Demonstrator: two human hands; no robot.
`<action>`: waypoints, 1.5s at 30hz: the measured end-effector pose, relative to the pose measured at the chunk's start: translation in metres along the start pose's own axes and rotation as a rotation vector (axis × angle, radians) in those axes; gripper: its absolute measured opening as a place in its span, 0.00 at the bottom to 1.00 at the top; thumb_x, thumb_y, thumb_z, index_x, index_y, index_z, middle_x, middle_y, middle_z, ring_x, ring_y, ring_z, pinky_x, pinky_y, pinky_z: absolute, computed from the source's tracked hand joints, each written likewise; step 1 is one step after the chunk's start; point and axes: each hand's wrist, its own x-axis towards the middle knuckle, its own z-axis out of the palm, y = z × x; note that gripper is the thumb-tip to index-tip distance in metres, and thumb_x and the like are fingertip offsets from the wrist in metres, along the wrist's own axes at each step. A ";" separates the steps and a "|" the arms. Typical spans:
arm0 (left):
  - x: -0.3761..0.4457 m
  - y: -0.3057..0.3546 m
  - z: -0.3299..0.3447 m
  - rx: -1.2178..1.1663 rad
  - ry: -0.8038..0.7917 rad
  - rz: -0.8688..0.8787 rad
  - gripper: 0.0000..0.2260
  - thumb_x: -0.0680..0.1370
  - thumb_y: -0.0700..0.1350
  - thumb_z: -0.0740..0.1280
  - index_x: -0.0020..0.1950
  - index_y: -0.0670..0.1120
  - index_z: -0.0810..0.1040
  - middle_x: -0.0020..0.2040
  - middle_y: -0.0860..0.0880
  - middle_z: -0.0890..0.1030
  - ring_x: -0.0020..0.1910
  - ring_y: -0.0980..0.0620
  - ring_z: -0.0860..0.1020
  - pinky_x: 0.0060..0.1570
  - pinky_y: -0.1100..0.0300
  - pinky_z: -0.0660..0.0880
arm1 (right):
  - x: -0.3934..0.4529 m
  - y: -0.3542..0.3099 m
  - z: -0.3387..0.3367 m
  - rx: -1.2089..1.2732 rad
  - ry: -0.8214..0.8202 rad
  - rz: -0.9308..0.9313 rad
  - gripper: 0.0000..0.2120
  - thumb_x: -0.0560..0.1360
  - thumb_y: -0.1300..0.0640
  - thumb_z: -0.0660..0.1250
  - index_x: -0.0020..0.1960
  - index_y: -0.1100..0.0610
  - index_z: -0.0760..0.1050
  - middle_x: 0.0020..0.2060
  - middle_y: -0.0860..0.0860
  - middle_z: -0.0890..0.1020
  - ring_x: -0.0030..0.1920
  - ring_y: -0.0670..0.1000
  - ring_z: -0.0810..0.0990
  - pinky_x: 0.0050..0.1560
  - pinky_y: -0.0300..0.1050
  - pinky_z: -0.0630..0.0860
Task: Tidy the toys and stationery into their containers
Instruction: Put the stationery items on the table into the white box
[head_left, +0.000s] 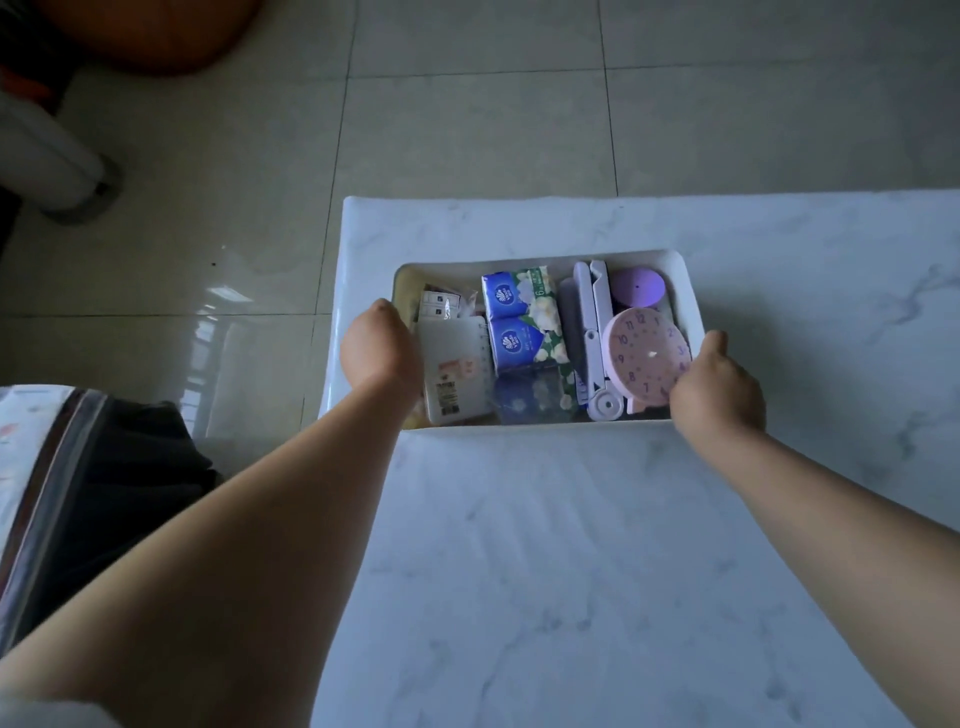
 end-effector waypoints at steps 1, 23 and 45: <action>0.009 0.001 -0.004 -0.005 0.012 0.012 0.13 0.75 0.33 0.56 0.54 0.41 0.77 0.52 0.40 0.80 0.51 0.38 0.78 0.42 0.55 0.68 | 0.004 -0.007 -0.001 0.002 0.002 -0.008 0.11 0.75 0.69 0.56 0.56 0.63 0.62 0.52 0.67 0.78 0.51 0.68 0.78 0.41 0.50 0.67; 0.119 0.015 -0.017 -0.029 0.070 0.029 0.12 0.75 0.34 0.57 0.49 0.39 0.80 0.49 0.37 0.81 0.50 0.37 0.79 0.46 0.52 0.74 | 0.078 -0.089 0.004 -0.004 0.025 -0.013 0.13 0.77 0.66 0.54 0.61 0.61 0.62 0.59 0.65 0.77 0.58 0.67 0.77 0.49 0.52 0.70; -0.146 0.028 0.037 0.168 -0.254 0.077 0.29 0.80 0.64 0.47 0.78 0.59 0.39 0.78 0.48 0.36 0.78 0.45 0.39 0.70 0.32 0.48 | -0.058 0.048 0.009 -0.004 -0.221 0.029 0.35 0.76 0.31 0.37 0.78 0.45 0.38 0.79 0.51 0.42 0.78 0.57 0.41 0.69 0.74 0.42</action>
